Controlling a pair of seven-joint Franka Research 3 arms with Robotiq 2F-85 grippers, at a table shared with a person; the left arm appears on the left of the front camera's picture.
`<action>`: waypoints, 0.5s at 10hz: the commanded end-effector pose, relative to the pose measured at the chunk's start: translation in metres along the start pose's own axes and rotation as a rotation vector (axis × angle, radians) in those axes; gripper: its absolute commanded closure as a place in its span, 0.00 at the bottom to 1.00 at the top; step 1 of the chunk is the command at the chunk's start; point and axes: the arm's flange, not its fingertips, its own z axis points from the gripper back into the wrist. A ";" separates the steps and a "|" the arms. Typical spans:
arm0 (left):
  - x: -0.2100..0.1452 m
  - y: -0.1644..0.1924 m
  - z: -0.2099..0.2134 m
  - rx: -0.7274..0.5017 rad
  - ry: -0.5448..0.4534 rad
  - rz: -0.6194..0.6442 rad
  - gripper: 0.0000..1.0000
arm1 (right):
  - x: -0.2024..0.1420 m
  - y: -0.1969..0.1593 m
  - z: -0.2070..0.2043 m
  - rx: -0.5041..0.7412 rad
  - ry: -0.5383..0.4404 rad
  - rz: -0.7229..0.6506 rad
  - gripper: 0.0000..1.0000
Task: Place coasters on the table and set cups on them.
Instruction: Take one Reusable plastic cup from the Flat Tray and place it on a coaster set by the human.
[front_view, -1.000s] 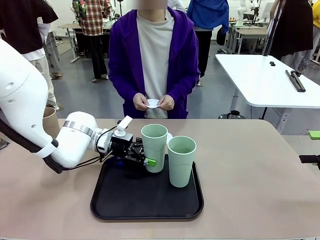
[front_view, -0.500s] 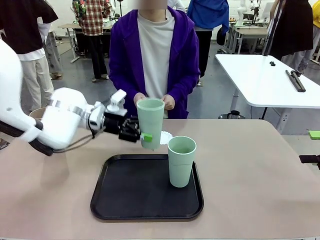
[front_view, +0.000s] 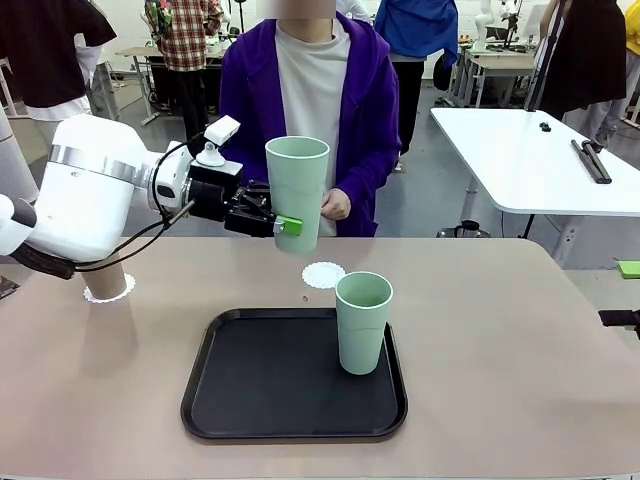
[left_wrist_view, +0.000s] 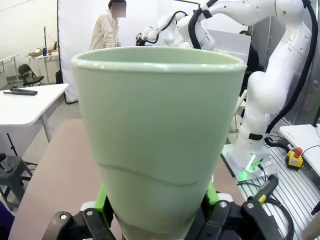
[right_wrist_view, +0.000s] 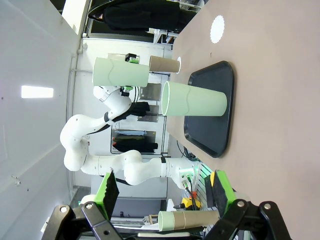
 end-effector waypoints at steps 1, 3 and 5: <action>-0.007 0.008 0.000 -0.007 -0.010 0.012 1.00 | 0.000 0.001 0.001 0.013 -0.003 0.000 0.00; -0.007 0.008 0.000 -0.007 -0.010 0.012 1.00 | 0.000 0.001 0.001 0.013 -0.003 0.000 0.00; -0.024 0.047 -0.013 -0.003 0.008 0.025 0.17 | 0.000 0.001 0.001 0.013 -0.003 0.000 0.00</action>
